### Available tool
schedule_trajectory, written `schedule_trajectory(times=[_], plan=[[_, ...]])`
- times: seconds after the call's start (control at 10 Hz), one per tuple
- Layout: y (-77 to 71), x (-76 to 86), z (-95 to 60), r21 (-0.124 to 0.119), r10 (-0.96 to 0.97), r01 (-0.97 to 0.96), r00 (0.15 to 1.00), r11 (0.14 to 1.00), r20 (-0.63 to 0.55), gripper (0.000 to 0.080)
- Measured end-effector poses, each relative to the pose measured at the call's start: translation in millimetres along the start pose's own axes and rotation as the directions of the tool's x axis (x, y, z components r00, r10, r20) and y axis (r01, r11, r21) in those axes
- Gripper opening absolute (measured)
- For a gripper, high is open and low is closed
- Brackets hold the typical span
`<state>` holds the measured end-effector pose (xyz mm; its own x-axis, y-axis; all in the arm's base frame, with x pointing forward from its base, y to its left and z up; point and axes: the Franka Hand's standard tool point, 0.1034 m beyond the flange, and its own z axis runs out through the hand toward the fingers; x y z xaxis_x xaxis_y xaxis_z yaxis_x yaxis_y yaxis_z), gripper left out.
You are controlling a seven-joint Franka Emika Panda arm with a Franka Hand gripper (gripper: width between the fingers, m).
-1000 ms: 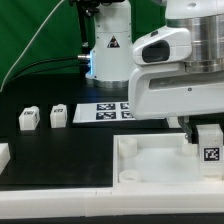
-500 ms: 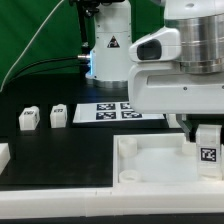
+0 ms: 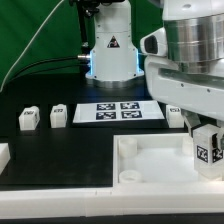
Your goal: Assemble one leg
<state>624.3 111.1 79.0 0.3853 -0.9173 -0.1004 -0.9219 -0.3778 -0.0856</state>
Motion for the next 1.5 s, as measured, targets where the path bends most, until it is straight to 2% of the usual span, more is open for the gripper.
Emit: schedule_trajectory(times=[0.2, 0.5, 0.7, 0.8, 0.9, 1.0, 1.2, 1.4, 1.5], plan=[[-0.3, -2.0, 0.8, 0.002, 0.171, -0.171, 0.985, 0.985, 0.011, 0.0294], [-1.5, -2.9, 1.6, 0.005, 0.414, -0.414, 0.910, 0.910, 0.037, 0.0294], [-1.4, -3.1, 1.8, 0.005, 0.389, -0.389, 0.920, 0.921, 0.037, 0.0294], [-1.4, -3.3, 1.9, 0.007, 0.352, -0.353, 0.935, 0.936, 0.037, 0.0486], [-1.5, -3.7, 2.0, 0.007, 0.352, -0.352, 0.935, 0.936, 0.038, 0.0596], [-1.4, -3.7, 2.1, 0.008, 0.295, -0.296, 0.955, 0.955, 0.036, 0.0634], [-0.2, -4.1, 2.9, 0.008, 0.047, -0.047, 0.998, 0.999, 0.035, 0.0647], [2.0, -4.4, 3.9, 0.000, -0.228, 0.228, 0.973, 0.974, 0.031, 0.0647], [3.5, -5.3, 4.2, -0.015, -0.338, 0.338, 0.941, 0.941, 0.032, 0.0649]])
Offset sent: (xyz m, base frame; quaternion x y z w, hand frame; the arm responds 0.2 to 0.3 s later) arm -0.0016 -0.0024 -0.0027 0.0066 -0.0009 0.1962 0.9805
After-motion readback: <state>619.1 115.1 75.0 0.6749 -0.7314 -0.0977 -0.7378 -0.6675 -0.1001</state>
